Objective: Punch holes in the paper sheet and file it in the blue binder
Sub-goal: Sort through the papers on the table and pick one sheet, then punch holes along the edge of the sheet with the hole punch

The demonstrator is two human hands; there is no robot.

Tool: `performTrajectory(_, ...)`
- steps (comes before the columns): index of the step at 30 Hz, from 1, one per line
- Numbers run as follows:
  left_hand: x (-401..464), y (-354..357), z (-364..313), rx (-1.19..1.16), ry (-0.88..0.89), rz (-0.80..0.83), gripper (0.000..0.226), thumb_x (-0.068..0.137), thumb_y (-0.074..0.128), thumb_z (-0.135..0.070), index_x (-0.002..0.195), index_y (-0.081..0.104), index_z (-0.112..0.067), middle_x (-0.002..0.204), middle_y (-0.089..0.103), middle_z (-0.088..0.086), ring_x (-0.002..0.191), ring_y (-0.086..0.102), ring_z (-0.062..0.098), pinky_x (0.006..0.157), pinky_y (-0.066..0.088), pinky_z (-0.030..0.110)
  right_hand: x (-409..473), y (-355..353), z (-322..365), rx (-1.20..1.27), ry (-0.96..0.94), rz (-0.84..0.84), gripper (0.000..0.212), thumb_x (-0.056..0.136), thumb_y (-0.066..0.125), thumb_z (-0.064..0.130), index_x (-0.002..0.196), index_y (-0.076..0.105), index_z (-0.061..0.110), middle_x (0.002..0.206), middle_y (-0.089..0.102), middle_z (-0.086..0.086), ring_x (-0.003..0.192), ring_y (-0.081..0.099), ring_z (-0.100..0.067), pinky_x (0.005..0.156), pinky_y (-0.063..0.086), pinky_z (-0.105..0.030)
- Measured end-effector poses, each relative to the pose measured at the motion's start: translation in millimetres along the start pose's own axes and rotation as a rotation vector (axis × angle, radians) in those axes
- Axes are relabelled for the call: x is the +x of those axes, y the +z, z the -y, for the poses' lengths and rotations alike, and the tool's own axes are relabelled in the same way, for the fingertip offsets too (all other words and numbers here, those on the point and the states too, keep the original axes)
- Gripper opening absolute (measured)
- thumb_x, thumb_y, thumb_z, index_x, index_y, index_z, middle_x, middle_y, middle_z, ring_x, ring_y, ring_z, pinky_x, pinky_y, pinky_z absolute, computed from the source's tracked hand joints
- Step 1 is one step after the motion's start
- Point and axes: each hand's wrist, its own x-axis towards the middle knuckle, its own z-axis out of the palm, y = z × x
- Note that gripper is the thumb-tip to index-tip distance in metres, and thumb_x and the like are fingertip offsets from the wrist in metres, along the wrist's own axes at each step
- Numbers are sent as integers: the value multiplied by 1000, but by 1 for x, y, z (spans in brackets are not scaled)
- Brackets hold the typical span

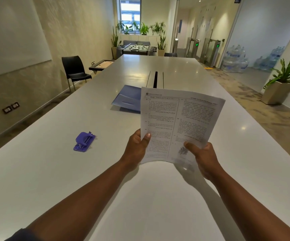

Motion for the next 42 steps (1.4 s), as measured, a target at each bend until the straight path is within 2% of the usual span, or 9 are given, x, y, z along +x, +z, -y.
performTrajectory(9,-1,2,6,-22,-30,40,32,101,54,-36,130,60,-24,124,71,1,115,69,27,96,59,47,-1,-1,-4,15,25,29,29,93,65,-2,108,71,23,103,79,5,101,73,-20,77,59,-29)
performTrajectory(14,3,-4,5,-17,-46,24,22,106,52,-26,125,63,-22,119,74,-2,110,71,23,90,61,40,-2,2,-2,-9,15,42,16,98,65,21,112,72,25,108,79,4,98,75,-18,81,59,-35)
performTrajectory(21,16,-22,-10,132,-170,-37,23,104,55,-28,121,67,-18,114,76,-1,102,74,24,90,61,47,4,10,14,-151,16,77,24,99,62,35,110,71,16,92,80,3,81,78,-20,65,61,-31)
performTrajectory(23,17,-30,-13,157,-227,-22,28,104,56,-28,127,65,-15,118,75,0,102,73,23,84,62,39,4,17,12,-163,26,104,24,100,61,36,115,69,18,97,80,2,83,78,-25,70,64,-41)
performTrajectory(29,18,-56,-18,239,-392,0,30,103,60,-24,130,62,-11,118,72,1,93,69,18,63,52,21,8,43,3,-137,119,143,13,103,58,26,114,65,24,102,76,5,86,74,-25,63,59,-34)
performTrajectory(33,21,-81,-13,330,-396,-173,11,101,61,-25,102,61,-14,92,70,2,80,65,20,62,51,30,12,55,-3,-82,182,153,10,102,59,22,107,66,27,99,78,4,81,76,-27,55,59,-32)
performTrajectory(36,22,-112,0,364,-342,-360,5,96,60,-14,93,63,-16,96,72,4,92,68,25,78,56,39,16,67,-8,-42,225,179,10,101,61,21,107,68,25,97,80,0,77,78,-29,54,60,-33)
performTrajectory(39,19,-149,13,549,-306,-486,6,93,66,-23,97,62,-20,99,67,-1,99,66,25,86,53,38,19,82,-14,-30,258,211,15,101,62,21,114,68,21,99,81,-5,80,79,-32,61,62,-41)
performTrajectory(42,22,-181,23,786,-334,-623,18,92,68,-30,108,68,-21,122,61,7,113,59,32,94,49,41,21,98,-20,-5,288,243,16,101,61,20,115,68,20,101,81,-7,82,78,-35,64,63,-43)
